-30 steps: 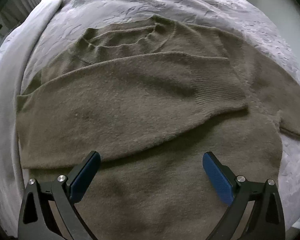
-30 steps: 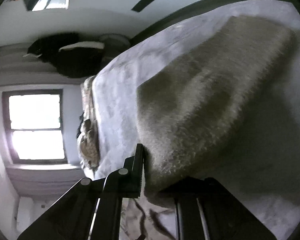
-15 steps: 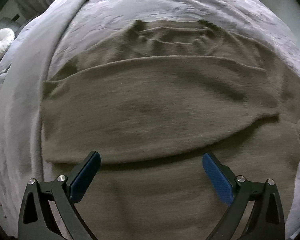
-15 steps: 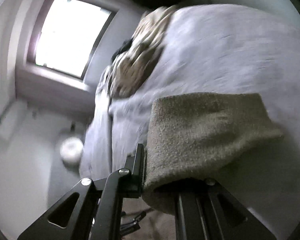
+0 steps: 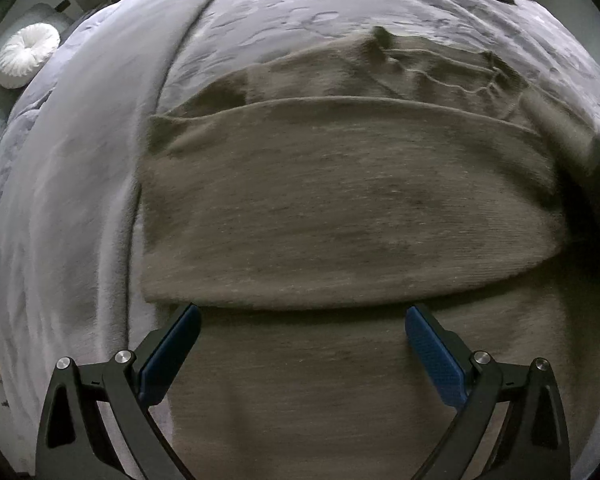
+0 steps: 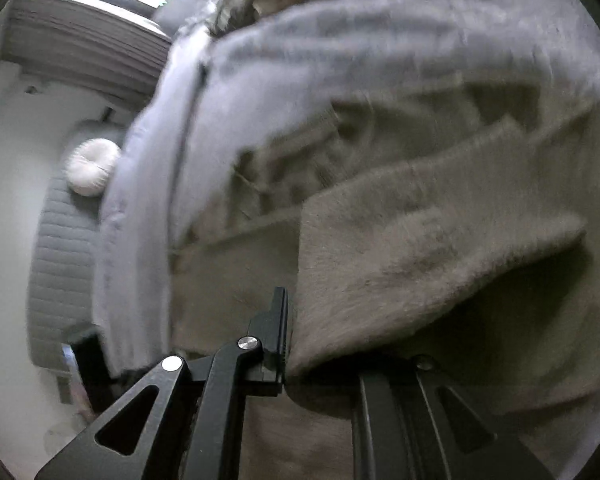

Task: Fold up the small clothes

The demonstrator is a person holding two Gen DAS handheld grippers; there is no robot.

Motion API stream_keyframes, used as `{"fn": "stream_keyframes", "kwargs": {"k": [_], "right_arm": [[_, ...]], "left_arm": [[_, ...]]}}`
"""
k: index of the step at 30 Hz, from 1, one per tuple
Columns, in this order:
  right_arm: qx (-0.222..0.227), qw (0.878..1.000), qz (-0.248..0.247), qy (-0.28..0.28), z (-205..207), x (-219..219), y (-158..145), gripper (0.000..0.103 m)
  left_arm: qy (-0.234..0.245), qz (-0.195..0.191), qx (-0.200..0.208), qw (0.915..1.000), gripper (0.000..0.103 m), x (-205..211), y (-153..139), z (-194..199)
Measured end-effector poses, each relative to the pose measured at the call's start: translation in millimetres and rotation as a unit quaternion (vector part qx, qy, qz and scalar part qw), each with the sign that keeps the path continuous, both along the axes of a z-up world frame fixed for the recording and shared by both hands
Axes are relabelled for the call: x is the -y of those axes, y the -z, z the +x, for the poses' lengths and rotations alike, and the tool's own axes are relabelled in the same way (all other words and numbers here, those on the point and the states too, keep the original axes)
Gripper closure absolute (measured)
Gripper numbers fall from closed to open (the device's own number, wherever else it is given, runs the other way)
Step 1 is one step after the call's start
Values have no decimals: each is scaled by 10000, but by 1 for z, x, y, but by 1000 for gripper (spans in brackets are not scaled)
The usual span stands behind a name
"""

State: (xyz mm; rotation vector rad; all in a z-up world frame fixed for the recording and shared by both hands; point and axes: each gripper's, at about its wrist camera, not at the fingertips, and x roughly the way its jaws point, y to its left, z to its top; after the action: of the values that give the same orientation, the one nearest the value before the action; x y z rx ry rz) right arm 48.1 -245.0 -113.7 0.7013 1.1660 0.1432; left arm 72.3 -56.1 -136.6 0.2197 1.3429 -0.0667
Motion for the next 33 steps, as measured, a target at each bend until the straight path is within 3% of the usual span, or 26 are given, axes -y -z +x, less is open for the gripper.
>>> {"fn": "stream_keyframes", "kwargs": {"k": [3,6,7,13,17,18,19,20,21,24,28,31,33], "right_arm": [[-318,9994,91,141,-2,4,17,86],[-343,9988,208,283,-10,9,21,41],[-298,9987,256,310,-10,12,20,38],[-302,9971,295,627,-19,19,15,38],[-155,9889,438,1413,-32,37,10,38],[-98,9874,446,1513,-32,39,9,47],[-34,9866,438,1572,-32,40,7,79],[12,9868,389,1573,-30,40,5,92],[35,9879,296,1520,-25,38,2,95],[342,9937,-47,1066,-9,17,-12,95],[635,9958,-628,-207,16,-44,-25,95],[439,9880,-1089,-1001,27,-88,-12,91],[30,9835,-1233,-1323,30,-104,7,86]], "left_arm": [[-44,20,-5,10000,1,-8,2,2],[-75,5,-16,10000,1,-17,4,8],[-82,-1,-17,10000,1,-17,3,3],[-82,-3,-8,10000,1,-31,7,4],[-29,-147,28,9999,1,-41,7,5],[-30,-241,50,9997,1,-43,4,2],[-38,-348,72,9994,1,-47,3,2],[-62,-487,114,9987,1,-54,-2,-1],[-93,-571,154,9982,1,-60,-3,-1],[-230,-634,287,9973,1,-82,-9,-4],[-509,-906,474,9935,1,-116,-17,-1],[-712,-1209,537,9887,1,-133,-21,4],[-833,-1326,531,9862,1,-141,-22,5]]}}
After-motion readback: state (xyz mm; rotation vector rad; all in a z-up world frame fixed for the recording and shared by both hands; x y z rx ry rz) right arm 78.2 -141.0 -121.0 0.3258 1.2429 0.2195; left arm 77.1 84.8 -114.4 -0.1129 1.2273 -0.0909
